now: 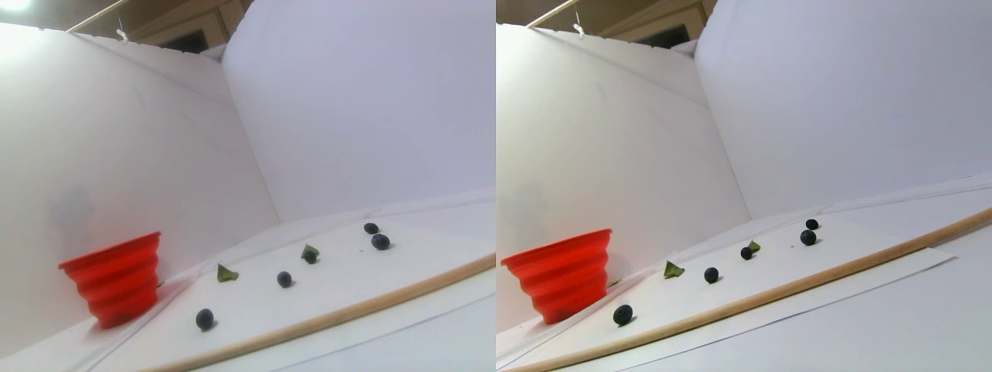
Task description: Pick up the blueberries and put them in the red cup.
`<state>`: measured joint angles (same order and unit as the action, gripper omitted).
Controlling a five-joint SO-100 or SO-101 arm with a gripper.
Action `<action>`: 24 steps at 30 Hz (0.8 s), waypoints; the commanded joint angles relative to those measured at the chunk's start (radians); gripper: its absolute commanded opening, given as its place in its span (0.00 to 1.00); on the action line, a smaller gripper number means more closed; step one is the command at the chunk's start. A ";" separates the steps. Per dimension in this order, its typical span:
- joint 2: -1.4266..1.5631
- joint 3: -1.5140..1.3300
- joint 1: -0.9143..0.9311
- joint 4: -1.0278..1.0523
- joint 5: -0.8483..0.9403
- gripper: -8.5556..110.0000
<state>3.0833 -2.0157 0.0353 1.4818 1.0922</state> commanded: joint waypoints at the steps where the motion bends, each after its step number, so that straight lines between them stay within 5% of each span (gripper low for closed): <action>1: -0.048 -0.012 -0.025 -0.055 0.072 0.22; 24: -0.216 -0.104 -0.057 -0.238 0.377 0.23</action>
<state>2.8931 -2.1261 -0.0169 1.2870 1.4343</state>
